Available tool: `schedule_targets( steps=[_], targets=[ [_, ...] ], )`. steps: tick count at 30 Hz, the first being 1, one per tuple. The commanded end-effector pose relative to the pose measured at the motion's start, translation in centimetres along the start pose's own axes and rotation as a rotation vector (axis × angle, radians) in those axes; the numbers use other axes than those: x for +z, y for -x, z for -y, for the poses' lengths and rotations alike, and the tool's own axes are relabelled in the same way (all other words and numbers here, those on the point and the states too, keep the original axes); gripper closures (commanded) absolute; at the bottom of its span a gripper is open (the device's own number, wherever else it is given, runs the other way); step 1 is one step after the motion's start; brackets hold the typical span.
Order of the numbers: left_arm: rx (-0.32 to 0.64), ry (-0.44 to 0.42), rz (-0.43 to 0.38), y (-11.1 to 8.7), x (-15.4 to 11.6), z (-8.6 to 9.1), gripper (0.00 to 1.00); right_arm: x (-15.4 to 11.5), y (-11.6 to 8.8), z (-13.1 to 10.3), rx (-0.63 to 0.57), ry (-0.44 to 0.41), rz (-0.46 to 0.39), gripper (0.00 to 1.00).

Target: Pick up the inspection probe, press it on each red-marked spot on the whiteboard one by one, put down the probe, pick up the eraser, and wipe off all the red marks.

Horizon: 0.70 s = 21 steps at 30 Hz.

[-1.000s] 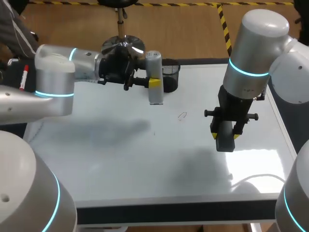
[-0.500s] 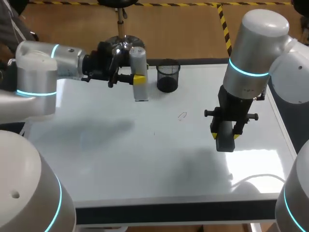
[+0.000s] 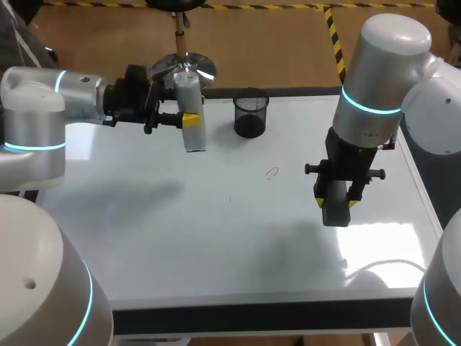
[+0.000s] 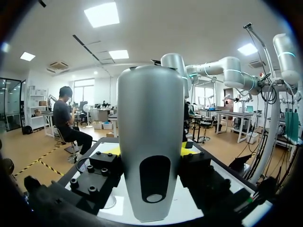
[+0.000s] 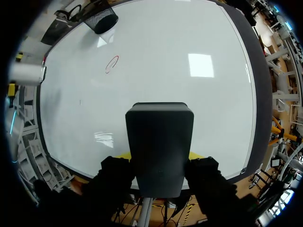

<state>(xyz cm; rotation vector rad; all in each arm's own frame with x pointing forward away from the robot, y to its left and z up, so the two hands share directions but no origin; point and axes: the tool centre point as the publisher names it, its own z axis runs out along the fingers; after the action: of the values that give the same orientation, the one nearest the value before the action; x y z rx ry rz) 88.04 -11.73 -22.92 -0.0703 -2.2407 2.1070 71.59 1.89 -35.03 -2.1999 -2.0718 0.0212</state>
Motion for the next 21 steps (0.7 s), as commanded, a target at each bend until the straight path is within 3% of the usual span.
schedule_targets(
  steps=[1,21],
  targets=[
    [0.003,0.005,0.013,-0.6,-1.4,0.3,1.00,-0.1,0.1,0.0,-0.002,0.001,-0.001,1.00],
    [0.000,-0.012,0.039,-1.0,-3.2,-0.5,1.00,-0.1,0.1,0.0,-0.002,0.001,-0.001,1.00]
  ],
)
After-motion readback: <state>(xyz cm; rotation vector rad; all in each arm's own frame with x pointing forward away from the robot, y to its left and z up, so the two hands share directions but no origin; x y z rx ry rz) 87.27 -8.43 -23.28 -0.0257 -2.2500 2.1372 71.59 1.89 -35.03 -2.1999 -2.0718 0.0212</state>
